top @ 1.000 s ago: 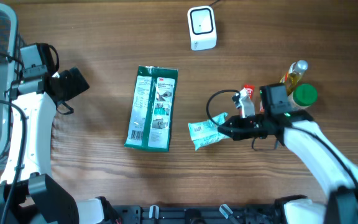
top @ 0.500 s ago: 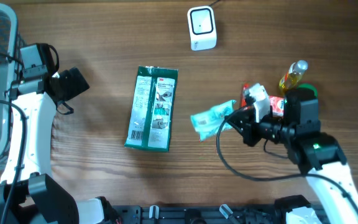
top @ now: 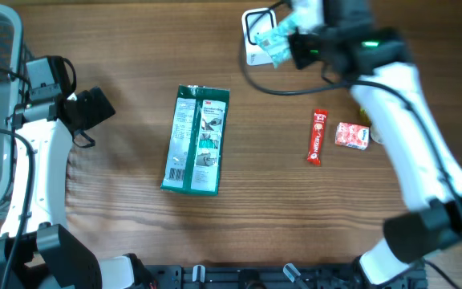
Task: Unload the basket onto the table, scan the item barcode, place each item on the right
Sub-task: 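Lift the wipes pack and hold it up to the scanner, then carry the wipes pack right and release it near the Kleenex pack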
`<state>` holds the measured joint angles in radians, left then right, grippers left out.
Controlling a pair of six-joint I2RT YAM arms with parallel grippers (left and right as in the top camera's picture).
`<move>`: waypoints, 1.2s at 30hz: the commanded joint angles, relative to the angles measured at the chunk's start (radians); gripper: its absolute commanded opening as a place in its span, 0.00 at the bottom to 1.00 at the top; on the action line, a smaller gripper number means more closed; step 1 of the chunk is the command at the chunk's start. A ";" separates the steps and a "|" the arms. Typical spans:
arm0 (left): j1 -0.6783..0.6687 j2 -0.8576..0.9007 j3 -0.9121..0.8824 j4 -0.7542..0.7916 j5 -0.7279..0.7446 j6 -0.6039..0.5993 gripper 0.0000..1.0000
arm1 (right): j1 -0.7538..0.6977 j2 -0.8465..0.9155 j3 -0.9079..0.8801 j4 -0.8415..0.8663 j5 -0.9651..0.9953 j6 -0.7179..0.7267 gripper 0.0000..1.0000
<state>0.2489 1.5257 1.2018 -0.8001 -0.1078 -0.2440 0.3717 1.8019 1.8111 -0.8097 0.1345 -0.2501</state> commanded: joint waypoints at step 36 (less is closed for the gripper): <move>0.005 -0.007 0.009 0.002 -0.002 0.013 1.00 | 0.316 0.581 -0.026 0.689 0.892 -0.693 0.04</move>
<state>0.2489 1.5257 1.2018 -0.8009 -0.1078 -0.2443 0.6914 2.3699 1.8011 -0.0982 1.0466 -0.9585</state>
